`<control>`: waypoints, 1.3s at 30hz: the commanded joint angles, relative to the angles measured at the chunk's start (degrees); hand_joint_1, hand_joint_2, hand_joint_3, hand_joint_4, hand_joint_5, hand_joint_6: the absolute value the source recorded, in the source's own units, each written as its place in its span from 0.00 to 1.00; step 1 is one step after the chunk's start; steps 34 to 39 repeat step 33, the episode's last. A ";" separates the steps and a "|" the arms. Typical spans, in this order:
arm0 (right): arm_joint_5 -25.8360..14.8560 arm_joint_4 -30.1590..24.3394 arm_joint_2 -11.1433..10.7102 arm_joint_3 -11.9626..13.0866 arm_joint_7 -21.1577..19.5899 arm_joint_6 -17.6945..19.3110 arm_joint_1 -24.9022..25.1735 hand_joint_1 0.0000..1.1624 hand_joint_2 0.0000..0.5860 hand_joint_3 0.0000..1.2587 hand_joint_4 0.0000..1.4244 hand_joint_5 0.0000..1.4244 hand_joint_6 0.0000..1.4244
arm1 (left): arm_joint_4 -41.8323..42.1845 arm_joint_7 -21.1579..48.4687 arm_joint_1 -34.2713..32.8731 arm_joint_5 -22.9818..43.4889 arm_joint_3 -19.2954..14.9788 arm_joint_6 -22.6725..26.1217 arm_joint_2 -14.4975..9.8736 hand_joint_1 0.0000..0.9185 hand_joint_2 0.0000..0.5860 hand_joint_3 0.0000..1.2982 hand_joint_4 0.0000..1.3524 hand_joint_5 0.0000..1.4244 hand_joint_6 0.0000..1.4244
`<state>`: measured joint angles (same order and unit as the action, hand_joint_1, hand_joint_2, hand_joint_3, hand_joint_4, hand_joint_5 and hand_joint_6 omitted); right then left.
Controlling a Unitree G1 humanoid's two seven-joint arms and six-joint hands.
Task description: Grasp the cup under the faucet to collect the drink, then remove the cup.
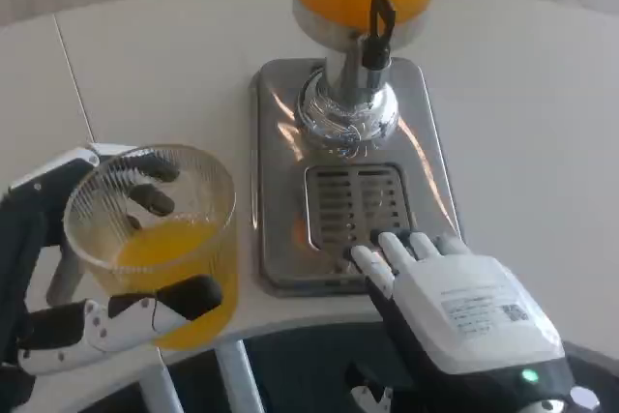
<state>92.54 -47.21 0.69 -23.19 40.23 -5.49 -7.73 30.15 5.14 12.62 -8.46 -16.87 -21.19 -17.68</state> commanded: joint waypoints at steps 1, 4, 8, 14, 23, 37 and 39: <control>0.30 -0.92 3.63 -2.02 -0.39 -0.59 -1.13 0.59 0.74 0.05 0.00 0.00 0.00 | -0.19 0.43 -1.02 0.17 0.38 -2.34 -0.36 0.69 0.00 0.71 0.85 0.93 1.00; 0.52 -1.09 3.79 -2.19 -0.28 -0.73 -1.21 0.59 0.74 0.05 0.00 0.00 0.00 | -0.25 0.62 -1.14 0.11 0.55 -2.46 -0.31 0.69 0.00 0.72 0.85 0.93 1.00; 1.01 -1.47 4.09 -2.51 -0.24 -0.95 -1.43 0.59 0.74 0.05 0.00 0.00 0.00 | -0.18 0.76 -1.29 0.09 0.78 -2.46 -0.24 0.69 0.00 0.72 0.85 0.93 1.00; 1.10 -1.59 4.25 -2.43 -0.16 -1.15 -1.26 0.59 0.75 0.05 0.00 0.00 0.00 | -0.25 1.05 -1.32 0.32 0.58 -2.54 -0.26 0.69 0.00 0.72 0.85 0.93 1.00; 0.28 -1.46 3.78 -1.78 -0.39 -1.34 -0.83 0.60 0.75 0.05 0.00 0.00 0.00 | -0.14 1.25 -0.99 0.68 -0.02 -2.87 -0.40 0.69 0.00 0.72 0.85 0.93 1.00; -0.37 -2.06 3.48 -1.51 -0.37 -1.41 -1.11 0.60 0.75 0.05 0.00 0.00 0.00 | 0.56 1.57 -0.23 0.74 -0.24 -3.04 -0.14 0.69 0.00 0.72 0.85 0.93 1.00; -0.37 -2.06 3.48 -1.51 -0.37 -1.41 -1.11 0.60 0.75 0.05 0.00 0.00 0.00 | 0.56 1.57 -0.23 0.74 -0.24 -3.04 -0.14 0.69 0.00 0.72 0.85 0.93 1.00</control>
